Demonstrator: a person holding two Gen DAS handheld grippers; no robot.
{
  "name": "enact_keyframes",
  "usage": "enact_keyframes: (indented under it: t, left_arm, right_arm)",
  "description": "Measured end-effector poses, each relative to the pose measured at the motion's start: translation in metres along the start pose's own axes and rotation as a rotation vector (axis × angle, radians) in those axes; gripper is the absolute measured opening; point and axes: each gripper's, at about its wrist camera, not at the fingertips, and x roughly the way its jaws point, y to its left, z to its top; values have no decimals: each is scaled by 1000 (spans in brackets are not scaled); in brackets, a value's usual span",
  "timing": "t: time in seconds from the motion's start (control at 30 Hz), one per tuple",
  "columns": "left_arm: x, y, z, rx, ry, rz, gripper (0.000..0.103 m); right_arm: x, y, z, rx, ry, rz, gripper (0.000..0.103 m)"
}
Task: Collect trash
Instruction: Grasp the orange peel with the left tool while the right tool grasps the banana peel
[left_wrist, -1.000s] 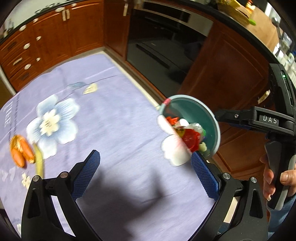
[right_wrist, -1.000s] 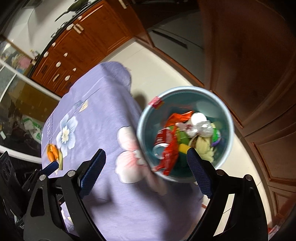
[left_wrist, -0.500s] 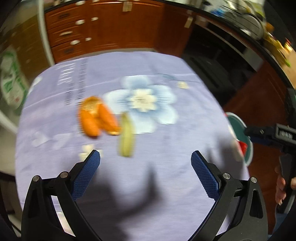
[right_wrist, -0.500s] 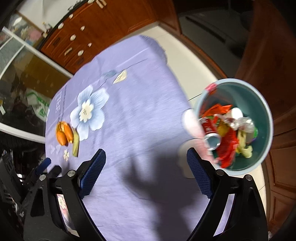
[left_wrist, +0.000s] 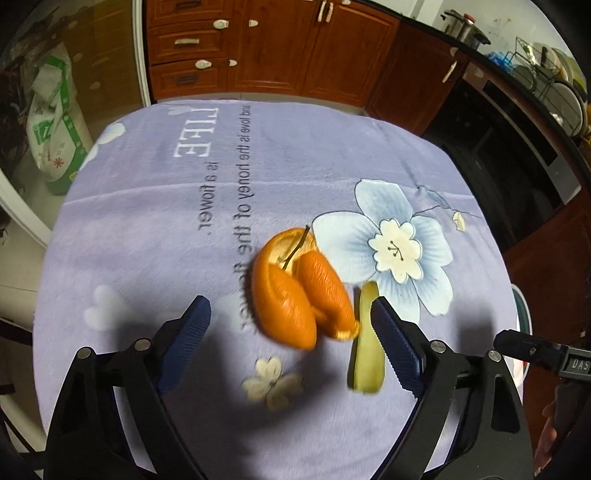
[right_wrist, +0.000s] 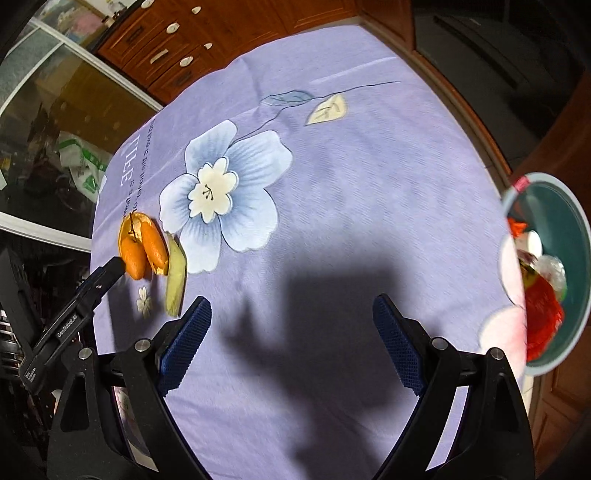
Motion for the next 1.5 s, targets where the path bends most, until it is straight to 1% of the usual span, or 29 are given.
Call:
enact_keyframes:
  t: [0.13, 0.2, 0.23, 0.27, 0.3, 0.43, 0.5, 0.57, 0.63, 0.67, 0.8, 0.9, 0.93, 0.97, 1.0, 1.07, 1.1, 1.23, 1.27, 1.4, 1.43, 1.47, 1.5]
  left_arm:
    - [20, -6, 5, 16, 25, 18, 87]
    - [28, -7, 6, 25, 34, 31, 83]
    - [33, -7, 6, 27, 43, 40, 78]
    - [38, -7, 6, 27, 53, 41, 78]
    - [37, -8, 5, 33, 39, 47, 78]
    - [41, -16, 3, 72, 35, 73, 78]
    - [38, -19, -2, 100, 16, 88, 65]
    - [33, -17, -5, 96, 4, 56, 45]
    - [23, -8, -8, 78, -2, 33, 36]
    - [19, -4, -10, 72, -2, 34, 34]
    - [3, 15, -21, 48, 8, 18, 32]
    - [-6, 27, -32, 32, 19, -2, 32]
    - [-8, 32, -35, 25, 23, -7, 33]
    - [-10, 36, -37, 18, 23, -8, 33]
    - [-12, 40, -39, 12, 23, -12, 33]
    - [-15, 49, -43, 5, 25, -20, 36]
    - [-15, 53, -44, 0, 27, -21, 36]
    - [-16, 66, -48, -3, 30, -29, 45]
    - [-16, 68, -49, -3, 29, -36, 47]
    - [-15, 64, -50, 13, 24, -35, 50]
    - [-14, 62, -50, 20, 21, -27, 50]
    - [-14, 61, -50, 24, 18, -24, 50]
    - [-14, 60, -51, 27, 15, -20, 50]
  right_arm:
    - [8, -2, 11, 6, -11, 4, 85]
    - [10, -6, 15, 17, -17, 5, 85]
    - [11, -8, 17, 19, -19, 7, 85]
    - [11, -10, 19, 21, -21, 9, 85]
    - [12, -12, 20, 24, -24, 12, 85]
    - [16, -15, 22, 29, -24, 21, 85]
    - [18, -12, 22, 22, -21, 22, 85]
    - [21, -6, 20, 2, -22, 18, 85]
    - [22, 1, 18, -20, -25, 17, 85]
    - [23, 6, 17, -34, -28, 16, 85]
    - [28, 33, 11, -121, -37, 16, 85]
    - [36, 63, 8, -211, -45, 26, 78]
    - [39, 70, 7, -232, -46, 29, 73]
    - [43, 80, 7, -260, -45, 28, 66]
    - [47, 86, 7, -279, -40, 26, 62]
    - [56, 101, 6, -323, -27, 28, 54]
    - [59, 106, 6, -341, -26, 25, 53]
    - [74, 122, 9, -396, -25, 5, 47]
    - [74, 125, 10, -415, -45, -7, 44]
    - [78, 134, 13, -464, -57, -16, 39]
    - [78, 136, 13, -474, -62, -19, 32]
    - [80, 138, 12, -486, -62, -20, 20]
    - [81, 141, 9, -506, -64, -24, 19]
